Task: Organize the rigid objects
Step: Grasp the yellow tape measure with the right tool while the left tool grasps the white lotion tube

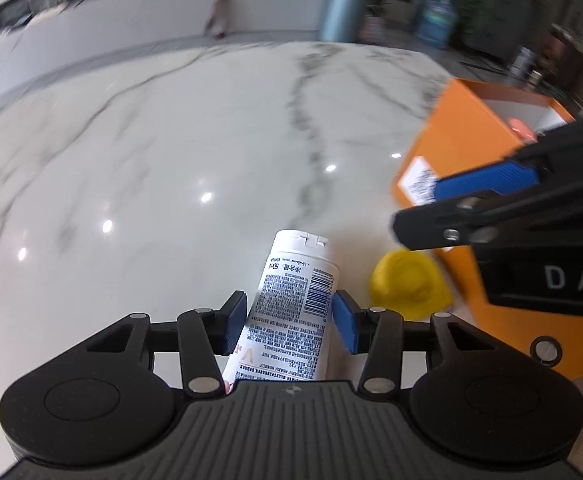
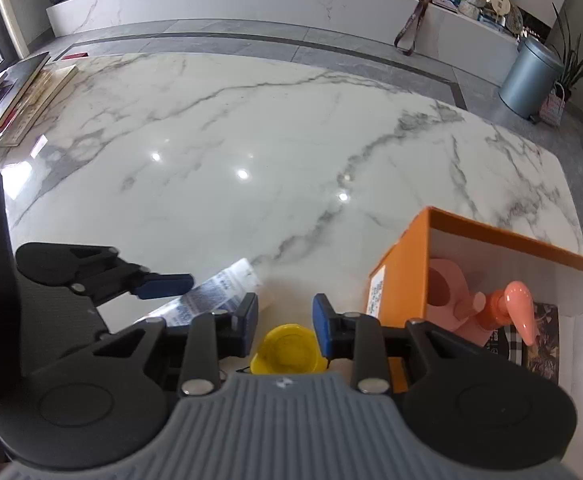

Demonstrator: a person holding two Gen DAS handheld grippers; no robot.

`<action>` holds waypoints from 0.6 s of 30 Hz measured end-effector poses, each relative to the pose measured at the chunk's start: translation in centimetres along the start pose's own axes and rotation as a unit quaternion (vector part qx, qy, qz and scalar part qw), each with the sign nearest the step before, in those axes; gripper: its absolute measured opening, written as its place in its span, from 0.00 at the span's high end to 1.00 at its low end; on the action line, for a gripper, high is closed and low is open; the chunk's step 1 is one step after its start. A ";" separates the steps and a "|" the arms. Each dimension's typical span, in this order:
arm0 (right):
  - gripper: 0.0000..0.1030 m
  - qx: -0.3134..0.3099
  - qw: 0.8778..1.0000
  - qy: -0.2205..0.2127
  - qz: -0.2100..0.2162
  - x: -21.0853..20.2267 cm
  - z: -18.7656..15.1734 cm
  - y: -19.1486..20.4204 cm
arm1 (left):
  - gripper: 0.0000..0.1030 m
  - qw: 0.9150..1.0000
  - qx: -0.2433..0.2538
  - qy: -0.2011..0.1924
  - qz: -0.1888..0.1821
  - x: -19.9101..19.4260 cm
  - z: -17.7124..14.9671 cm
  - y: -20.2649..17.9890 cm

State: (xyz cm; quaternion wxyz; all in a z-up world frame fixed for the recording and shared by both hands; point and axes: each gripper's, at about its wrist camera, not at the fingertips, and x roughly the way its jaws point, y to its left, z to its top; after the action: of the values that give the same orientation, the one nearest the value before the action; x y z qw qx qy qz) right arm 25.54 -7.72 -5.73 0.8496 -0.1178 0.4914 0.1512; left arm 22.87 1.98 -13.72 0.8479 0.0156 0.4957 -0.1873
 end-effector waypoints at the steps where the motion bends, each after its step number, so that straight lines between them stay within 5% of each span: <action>1: 0.70 -0.003 1.000 0.001 0.001 0.0 -0.1 0.4 | 0.48 1.000 -0.015 0.005 0.007 -0.4 -0.3 0.6; 8: 0.62 -0.003 0.998 0.051 -0.048 2.6 -1.2 3.0 | 0.48 0.992 -0.119 0.021 0.038 -2.5 -1.8 4.7; 13: 0.40 0.003 0.992 0.076 -0.097 4.4 -1.8 3.8 | 0.48 0.988 -0.155 0.011 0.023 -2.8 -2.2 6.2; 18: 0.38 0.073 0.985 0.091 -0.129 5.7 -2.0 3.3 | 0.48 0.983 -0.183 0.005 0.001 -2.8 -2.4 7.2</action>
State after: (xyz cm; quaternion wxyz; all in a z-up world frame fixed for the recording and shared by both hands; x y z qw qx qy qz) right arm 25.45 -4.58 -11.83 0.8201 -0.1310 0.5570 -0.0076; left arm 22.02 10.05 -13.77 0.8344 -0.1383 0.5254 -0.0921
